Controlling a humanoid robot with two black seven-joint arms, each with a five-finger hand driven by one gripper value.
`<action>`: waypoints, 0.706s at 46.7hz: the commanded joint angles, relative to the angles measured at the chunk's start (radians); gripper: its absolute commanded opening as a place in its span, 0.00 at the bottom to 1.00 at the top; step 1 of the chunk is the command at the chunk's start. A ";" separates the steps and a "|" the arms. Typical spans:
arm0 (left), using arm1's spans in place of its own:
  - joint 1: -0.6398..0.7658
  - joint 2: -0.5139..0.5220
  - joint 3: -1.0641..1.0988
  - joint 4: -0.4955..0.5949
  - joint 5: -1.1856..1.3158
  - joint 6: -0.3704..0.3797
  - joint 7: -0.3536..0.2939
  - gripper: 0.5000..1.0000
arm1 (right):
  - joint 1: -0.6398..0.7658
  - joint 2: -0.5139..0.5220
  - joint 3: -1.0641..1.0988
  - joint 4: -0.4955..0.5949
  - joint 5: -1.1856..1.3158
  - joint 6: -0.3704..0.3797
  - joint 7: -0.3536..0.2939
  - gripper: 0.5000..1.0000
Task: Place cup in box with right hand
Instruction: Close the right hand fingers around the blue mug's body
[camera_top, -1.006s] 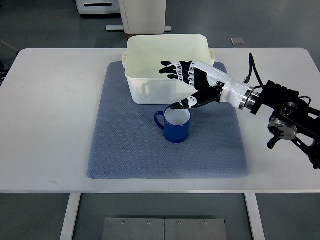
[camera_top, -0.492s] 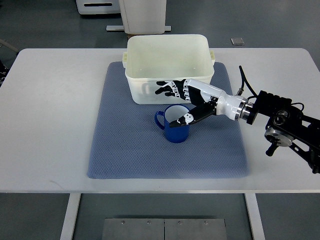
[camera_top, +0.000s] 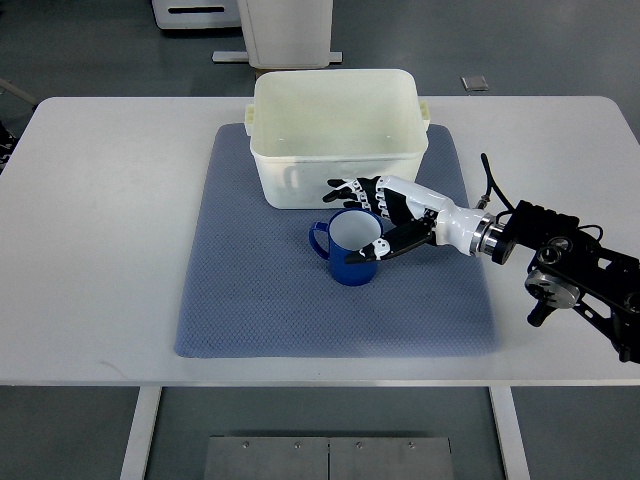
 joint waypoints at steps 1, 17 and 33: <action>0.000 0.000 -0.001 0.000 0.000 0.000 0.000 1.00 | -0.008 0.008 -0.002 -0.011 0.000 -0.001 0.000 1.00; 0.000 0.000 0.001 0.000 0.000 0.000 0.000 1.00 | -0.008 0.024 0.000 -0.063 0.005 -0.016 -0.025 1.00; 0.000 0.000 0.001 0.000 0.000 0.000 0.000 1.00 | -0.020 0.037 -0.002 -0.065 0.005 -0.027 -0.038 1.00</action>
